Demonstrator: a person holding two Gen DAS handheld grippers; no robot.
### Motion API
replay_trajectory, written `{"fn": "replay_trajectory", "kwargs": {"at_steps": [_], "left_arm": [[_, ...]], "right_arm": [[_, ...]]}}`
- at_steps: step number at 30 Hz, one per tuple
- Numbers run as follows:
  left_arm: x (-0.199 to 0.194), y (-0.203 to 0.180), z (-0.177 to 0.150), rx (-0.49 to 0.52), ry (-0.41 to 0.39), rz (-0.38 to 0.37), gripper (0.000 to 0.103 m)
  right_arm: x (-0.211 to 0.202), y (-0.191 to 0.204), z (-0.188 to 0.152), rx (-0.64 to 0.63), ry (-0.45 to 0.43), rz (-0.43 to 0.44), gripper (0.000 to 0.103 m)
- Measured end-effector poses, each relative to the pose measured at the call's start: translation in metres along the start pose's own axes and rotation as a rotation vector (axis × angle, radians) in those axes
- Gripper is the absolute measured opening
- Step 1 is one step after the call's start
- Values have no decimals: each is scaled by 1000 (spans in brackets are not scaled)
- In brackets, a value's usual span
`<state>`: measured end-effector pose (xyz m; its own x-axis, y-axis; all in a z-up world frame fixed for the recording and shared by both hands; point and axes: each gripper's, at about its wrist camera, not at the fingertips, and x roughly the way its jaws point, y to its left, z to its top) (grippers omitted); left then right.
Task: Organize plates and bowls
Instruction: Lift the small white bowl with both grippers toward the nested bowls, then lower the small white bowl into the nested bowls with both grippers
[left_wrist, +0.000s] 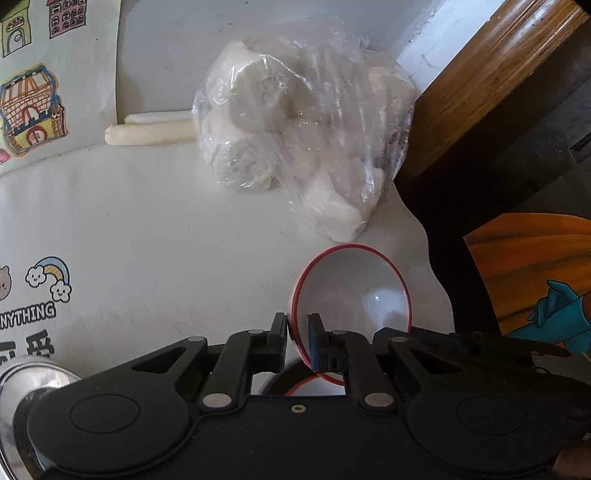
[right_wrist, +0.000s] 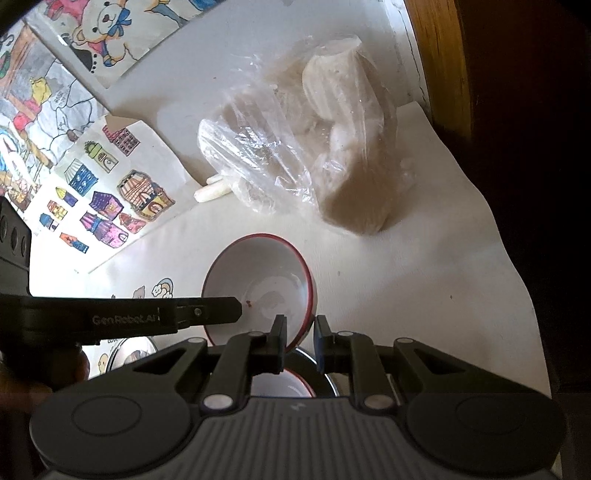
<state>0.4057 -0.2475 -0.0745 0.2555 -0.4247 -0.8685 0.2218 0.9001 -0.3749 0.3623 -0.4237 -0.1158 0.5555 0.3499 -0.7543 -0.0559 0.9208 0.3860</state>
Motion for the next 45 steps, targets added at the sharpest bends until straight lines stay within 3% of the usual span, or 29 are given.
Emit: {"fn": "replay_trajectory", "kwargs": {"at_steps": [28,45], "left_arm": [[-16,-7,-21,-30,-31,-9,12],[-21,-6,-46,-57,33,-15,12]], "right_arm": [[-20,1,-10,-55,14,20,18],[-26,4,-27,-90,81,36,18]]}}
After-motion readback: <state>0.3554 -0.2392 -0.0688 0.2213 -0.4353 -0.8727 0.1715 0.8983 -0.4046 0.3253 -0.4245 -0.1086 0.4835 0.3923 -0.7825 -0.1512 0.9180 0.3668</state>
